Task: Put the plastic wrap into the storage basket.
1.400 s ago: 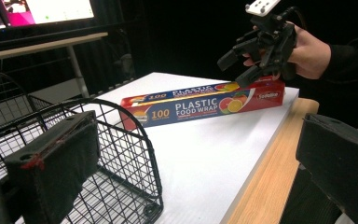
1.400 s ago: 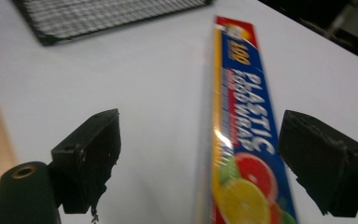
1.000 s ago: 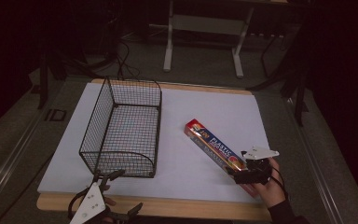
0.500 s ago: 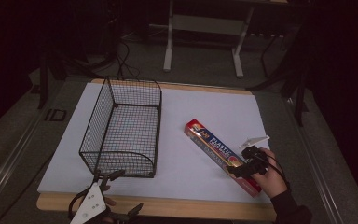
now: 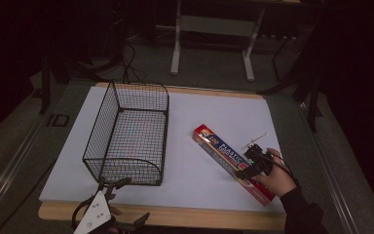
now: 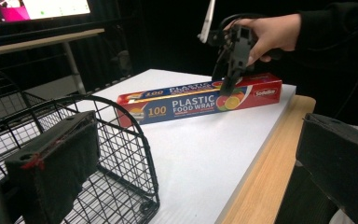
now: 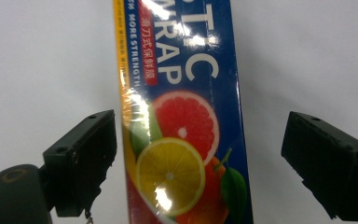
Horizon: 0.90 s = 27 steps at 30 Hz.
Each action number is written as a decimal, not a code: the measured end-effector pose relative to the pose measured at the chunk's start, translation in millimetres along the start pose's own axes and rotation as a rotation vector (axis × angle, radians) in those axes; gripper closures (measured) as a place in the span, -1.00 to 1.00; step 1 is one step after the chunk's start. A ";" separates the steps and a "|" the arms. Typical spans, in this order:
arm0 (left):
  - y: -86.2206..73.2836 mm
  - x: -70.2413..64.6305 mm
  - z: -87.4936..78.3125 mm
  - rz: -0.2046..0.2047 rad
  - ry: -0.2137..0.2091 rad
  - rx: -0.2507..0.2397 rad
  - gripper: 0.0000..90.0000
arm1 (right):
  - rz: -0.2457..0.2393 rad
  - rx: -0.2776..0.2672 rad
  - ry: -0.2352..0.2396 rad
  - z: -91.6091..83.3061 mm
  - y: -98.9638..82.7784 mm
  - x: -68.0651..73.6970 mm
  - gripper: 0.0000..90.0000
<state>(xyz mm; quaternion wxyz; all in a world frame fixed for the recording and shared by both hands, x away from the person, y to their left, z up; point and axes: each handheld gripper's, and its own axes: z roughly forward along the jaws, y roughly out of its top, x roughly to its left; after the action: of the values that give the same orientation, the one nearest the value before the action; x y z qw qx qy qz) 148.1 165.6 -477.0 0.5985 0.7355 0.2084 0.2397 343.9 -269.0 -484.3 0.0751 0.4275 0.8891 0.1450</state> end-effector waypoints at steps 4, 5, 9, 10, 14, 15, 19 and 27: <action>0.1 0.2 -0.6 -0.001 -0.001 -0.004 -1.00 | 0.004 0.052 0.000 6.2 6.9 -1.9 -0.77; 0.1 0.2 -0.6 -0.002 0.000 -0.004 -1.00 | 0.011 0.070 0.004 7.5 9.1 -2.4 -0.75; 0.1 0.5 -0.3 -0.006 -0.006 -0.004 -1.00 | 0.022 0.108 0.022 10.9 17.1 -2.4 -0.69; 0.1 0.6 -0.4 -0.012 -0.011 -0.006 -1.00 | 0.019 0.113 0.023 11.6 18.8 -2.1 -0.65; 0.3 0.9 -1.2 -0.014 -0.012 -0.010 -1.00 | -0.008 0.142 0.026 15.2 27.6 0.7 -0.62; 0.3 1.0 -1.2 -0.014 -0.012 -0.010 -1.00 | -0.012 0.141 0.025 16.3 29.3 1.1 -0.56; 0.2 0.7 -0.8 -0.013 -0.013 -0.007 -1.00 | -0.027 0.171 0.033 22.1 36.9 1.8 -0.54; 0.1 0.6 -0.9 -0.011 -0.014 -0.005 -1.00 | -0.031 0.214 0.058 30.6 53.9 2.9 -0.44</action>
<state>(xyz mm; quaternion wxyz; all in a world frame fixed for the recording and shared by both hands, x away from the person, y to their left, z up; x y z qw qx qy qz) 148.1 166.6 -476.8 0.6032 0.7344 0.2076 0.2319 389.8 -228.9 -495.9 0.0057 0.4148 0.9079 0.0603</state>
